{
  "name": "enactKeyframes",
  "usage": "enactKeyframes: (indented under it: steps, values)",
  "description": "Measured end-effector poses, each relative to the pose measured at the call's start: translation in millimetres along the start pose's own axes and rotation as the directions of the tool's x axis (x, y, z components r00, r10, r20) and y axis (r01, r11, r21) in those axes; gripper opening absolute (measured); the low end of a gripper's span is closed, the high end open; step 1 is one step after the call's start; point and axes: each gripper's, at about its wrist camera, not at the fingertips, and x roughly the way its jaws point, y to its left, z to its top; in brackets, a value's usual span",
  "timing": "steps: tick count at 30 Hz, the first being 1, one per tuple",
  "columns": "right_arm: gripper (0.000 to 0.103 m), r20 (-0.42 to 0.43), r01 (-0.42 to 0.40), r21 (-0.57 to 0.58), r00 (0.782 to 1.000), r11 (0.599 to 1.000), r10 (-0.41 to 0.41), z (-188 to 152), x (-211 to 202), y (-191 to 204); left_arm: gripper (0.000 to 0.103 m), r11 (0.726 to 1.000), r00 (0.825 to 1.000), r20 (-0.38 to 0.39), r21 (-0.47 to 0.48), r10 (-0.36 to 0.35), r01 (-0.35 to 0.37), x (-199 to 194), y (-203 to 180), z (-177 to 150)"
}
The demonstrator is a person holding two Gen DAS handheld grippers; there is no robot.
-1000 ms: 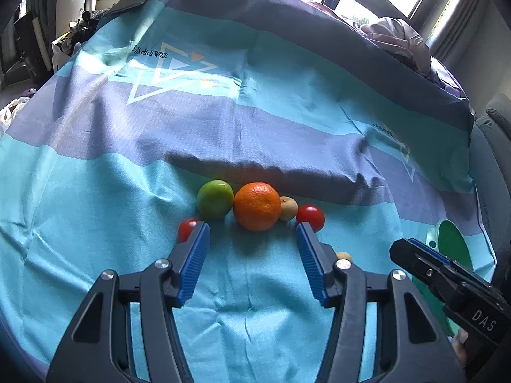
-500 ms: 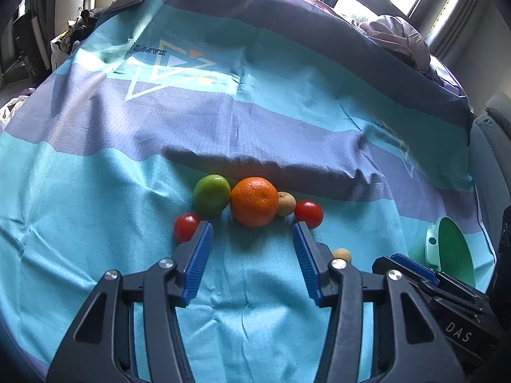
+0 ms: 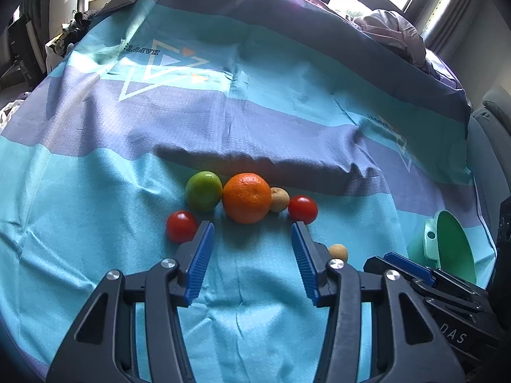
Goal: Organize fruits
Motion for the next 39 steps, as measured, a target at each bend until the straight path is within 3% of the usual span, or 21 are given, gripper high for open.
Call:
enactKeyframes:
  steps: [39]
  values:
    - [0.040, -0.076, 0.031, -0.020, 0.997, 0.999, -0.033, -3, 18, 1, 0.047, 1.000, 1.000, -0.020, 0.013, -0.001, 0.001, 4, 1, -2]
